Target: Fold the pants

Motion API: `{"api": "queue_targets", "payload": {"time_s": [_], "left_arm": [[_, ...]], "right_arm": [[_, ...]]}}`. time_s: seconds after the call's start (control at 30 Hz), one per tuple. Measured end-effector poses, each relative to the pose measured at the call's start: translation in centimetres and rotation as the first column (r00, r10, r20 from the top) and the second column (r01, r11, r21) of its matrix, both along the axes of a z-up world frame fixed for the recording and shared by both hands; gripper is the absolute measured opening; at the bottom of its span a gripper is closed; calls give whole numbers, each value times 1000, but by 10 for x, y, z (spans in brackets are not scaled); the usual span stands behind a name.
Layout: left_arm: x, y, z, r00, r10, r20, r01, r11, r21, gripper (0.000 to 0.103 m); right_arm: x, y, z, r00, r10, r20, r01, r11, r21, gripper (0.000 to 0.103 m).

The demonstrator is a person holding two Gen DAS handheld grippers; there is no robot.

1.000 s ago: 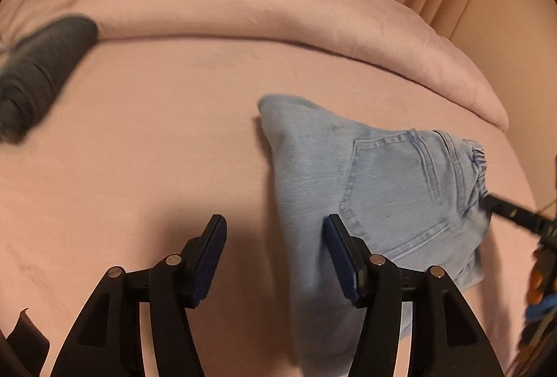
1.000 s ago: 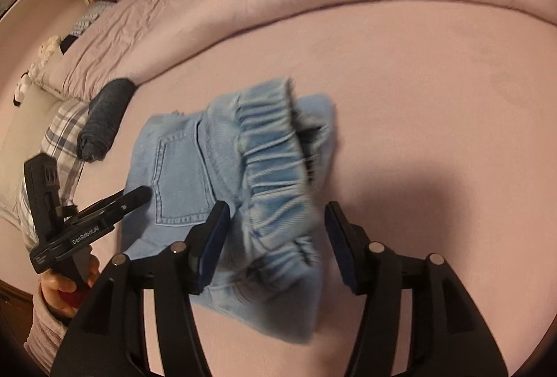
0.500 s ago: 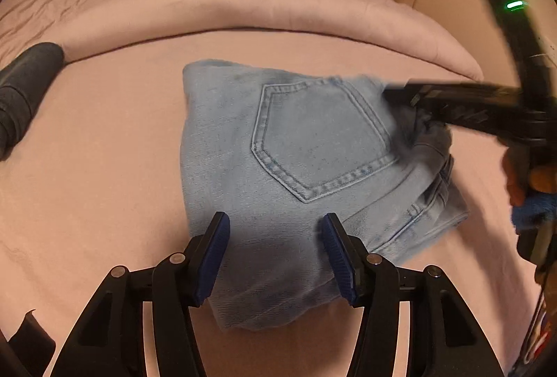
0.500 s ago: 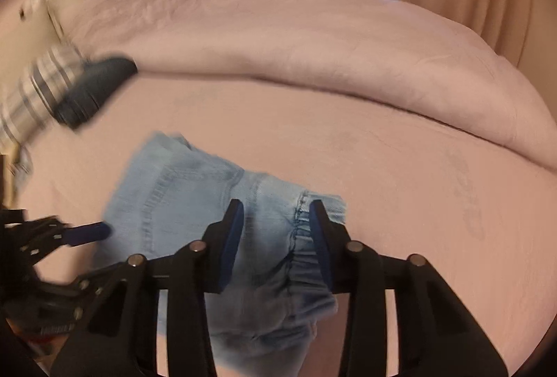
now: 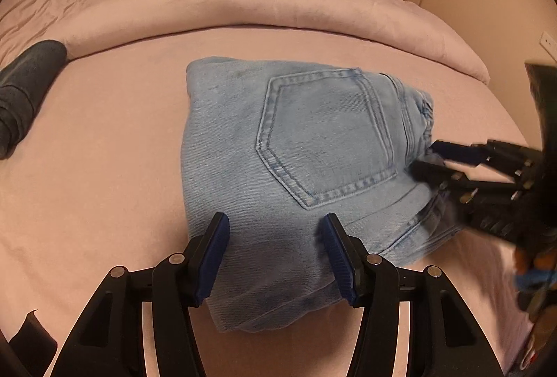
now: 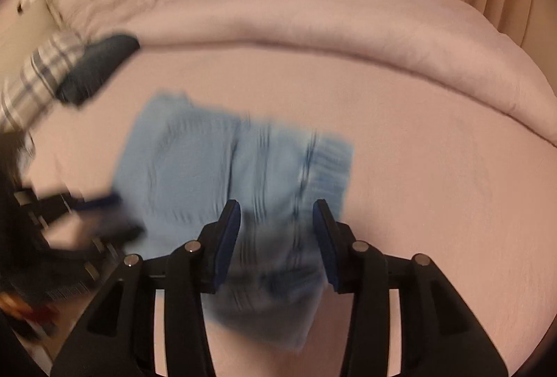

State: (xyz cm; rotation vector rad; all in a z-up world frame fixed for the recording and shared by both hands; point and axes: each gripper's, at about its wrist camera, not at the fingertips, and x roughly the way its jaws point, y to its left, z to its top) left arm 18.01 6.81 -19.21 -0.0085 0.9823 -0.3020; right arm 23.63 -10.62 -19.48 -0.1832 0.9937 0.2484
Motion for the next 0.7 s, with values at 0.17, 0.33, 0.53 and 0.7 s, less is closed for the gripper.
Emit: {"api": "queue_targets", "payload": {"time_s": [0.17, 0.33, 0.53, 0.7], "left_arm": [[-10, 3, 28, 999, 49, -1, -49, 998, 27, 56], [-33, 11, 80, 993, 111, 32, -113, 991, 76, 69], [-66, 14, 140, 981, 168, 96, -177, 981, 86, 81], [-85, 13, 175, 978, 174, 113, -183, 980, 79, 82]], "right_arm": [[-10, 0, 24, 999, -37, 0, 37, 999, 28, 46], [-46, -3, 83, 997, -57, 56, 54, 997, 62, 54], [-85, -11, 139, 995, -68, 70, 60, 992, 110, 75], [-121, -13, 168, 993, -67, 93, 57, 992, 109, 86]]}}
